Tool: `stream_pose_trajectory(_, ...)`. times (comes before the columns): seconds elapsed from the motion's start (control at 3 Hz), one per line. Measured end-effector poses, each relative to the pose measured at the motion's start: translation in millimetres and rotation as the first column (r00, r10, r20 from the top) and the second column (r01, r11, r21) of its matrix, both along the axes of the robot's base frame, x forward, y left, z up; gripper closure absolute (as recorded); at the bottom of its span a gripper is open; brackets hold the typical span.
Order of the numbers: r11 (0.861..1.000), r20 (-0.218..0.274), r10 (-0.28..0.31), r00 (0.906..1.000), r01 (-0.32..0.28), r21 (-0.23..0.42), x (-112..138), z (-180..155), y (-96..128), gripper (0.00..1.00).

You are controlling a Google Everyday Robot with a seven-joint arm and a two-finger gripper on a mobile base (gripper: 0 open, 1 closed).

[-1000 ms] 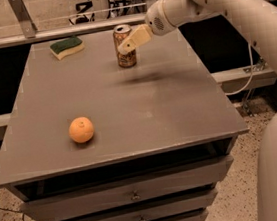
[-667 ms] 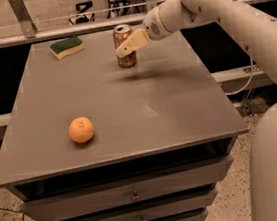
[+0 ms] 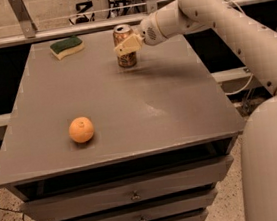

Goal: Knock orange can over

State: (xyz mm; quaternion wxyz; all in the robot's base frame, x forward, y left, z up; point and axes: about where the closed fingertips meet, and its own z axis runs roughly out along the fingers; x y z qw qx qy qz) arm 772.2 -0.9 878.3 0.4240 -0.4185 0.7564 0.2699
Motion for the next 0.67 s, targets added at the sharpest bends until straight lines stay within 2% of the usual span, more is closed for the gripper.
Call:
stream_pose_trajectory(0.33, 0.997, 0.004, 0.054, 0.9986, -0.054, 0.047, -14.3, 7.6, 3.7, 0.64)
stream_pose_trajectory(0.67, 0.991, 0.031, 0.108, 0.9936, -0.11, 0.08, -29.6, 27.3, -6.8, 0.87)
